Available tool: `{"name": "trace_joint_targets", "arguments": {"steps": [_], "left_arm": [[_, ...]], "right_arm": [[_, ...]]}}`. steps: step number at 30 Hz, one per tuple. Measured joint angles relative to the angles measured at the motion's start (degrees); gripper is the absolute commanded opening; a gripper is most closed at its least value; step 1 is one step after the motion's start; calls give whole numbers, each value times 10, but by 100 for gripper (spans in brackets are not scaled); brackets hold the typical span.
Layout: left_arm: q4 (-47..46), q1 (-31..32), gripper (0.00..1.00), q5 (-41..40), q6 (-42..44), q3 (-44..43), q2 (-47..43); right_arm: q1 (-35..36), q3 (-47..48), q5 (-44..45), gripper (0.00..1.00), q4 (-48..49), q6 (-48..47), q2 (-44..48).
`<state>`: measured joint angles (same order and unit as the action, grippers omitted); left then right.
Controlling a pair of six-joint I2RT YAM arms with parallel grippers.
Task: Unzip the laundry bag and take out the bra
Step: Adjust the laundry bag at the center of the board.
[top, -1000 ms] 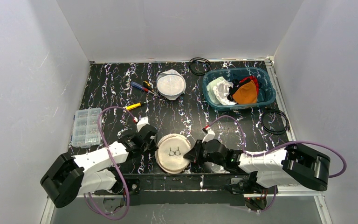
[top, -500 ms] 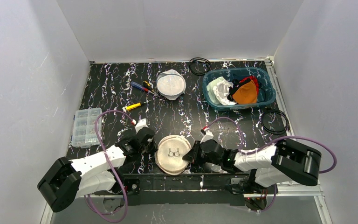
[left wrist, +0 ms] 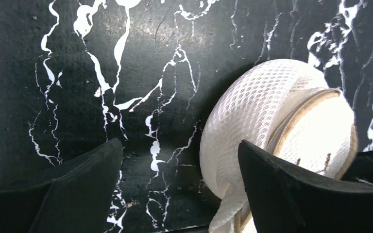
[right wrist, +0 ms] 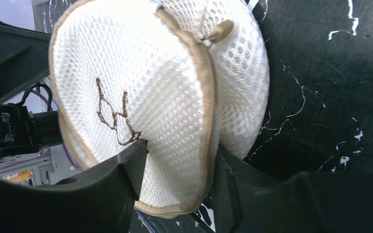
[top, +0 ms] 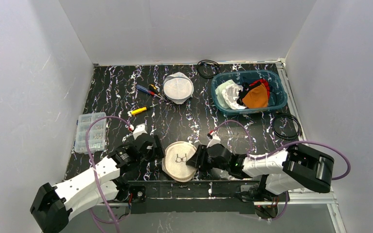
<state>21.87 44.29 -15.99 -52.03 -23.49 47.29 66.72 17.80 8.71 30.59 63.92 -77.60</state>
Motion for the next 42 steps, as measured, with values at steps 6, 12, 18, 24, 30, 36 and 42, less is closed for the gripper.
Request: {"name": "trace_joint_targets", "arguments": {"steps": [6,12,18,24,30,36,42], "left_arm": [[57,0,97,-8,9,-42,-19],[103,0,97,-21,11,-58,-39],[112,0,90,-14,21,-71,-39],[55,1,82,54,37,-72,-20],[19,4,68,101,40,-78,-12],[-10,23,52,150,47,-96,-34],[-78,50,36,188,55,-101,-9]], "right_arm": [[0,5,6,67,-44,-9,31],[0,17,17,70,-91,-21,52],[0,23,22,77,-133,-34,78],[0,41,33,82,-217,-67,142],[0,72,58,68,-307,-107,201],[0,88,44,38,-340,-169,269],[2,105,-14,41,-282,-219,248]]}}
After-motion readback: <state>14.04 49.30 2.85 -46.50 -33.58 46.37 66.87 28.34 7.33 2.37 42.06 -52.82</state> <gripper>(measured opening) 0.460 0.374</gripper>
